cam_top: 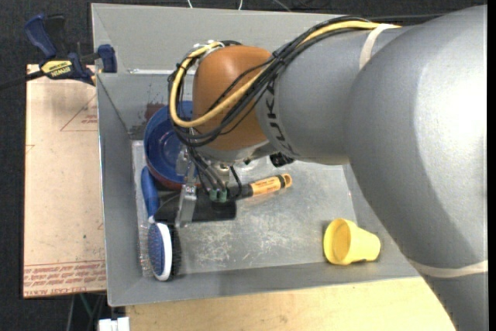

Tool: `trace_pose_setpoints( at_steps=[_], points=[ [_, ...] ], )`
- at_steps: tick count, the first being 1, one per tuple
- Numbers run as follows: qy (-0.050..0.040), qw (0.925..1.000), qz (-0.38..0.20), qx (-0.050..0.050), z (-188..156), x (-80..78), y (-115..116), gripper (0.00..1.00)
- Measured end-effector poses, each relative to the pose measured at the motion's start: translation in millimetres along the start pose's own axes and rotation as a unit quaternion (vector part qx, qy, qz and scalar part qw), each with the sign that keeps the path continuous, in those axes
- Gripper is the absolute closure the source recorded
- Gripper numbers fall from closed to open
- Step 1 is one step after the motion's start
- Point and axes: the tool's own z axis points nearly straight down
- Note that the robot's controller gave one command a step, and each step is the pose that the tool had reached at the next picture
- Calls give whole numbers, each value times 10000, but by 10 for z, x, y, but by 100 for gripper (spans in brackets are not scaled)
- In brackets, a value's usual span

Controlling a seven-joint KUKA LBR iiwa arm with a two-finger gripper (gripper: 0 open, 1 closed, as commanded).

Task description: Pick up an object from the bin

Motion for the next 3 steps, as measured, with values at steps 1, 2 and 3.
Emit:
trace_pose_setpoints(
  at_steps=[1,2,3],
  points=[
    [-6,9979,-649,-2,506,469,-15,0],
    [-56,9999,137,-23,543,156,-38,100],
    [-56,9999,142,-24,543,155,-38,100]
  ],
)
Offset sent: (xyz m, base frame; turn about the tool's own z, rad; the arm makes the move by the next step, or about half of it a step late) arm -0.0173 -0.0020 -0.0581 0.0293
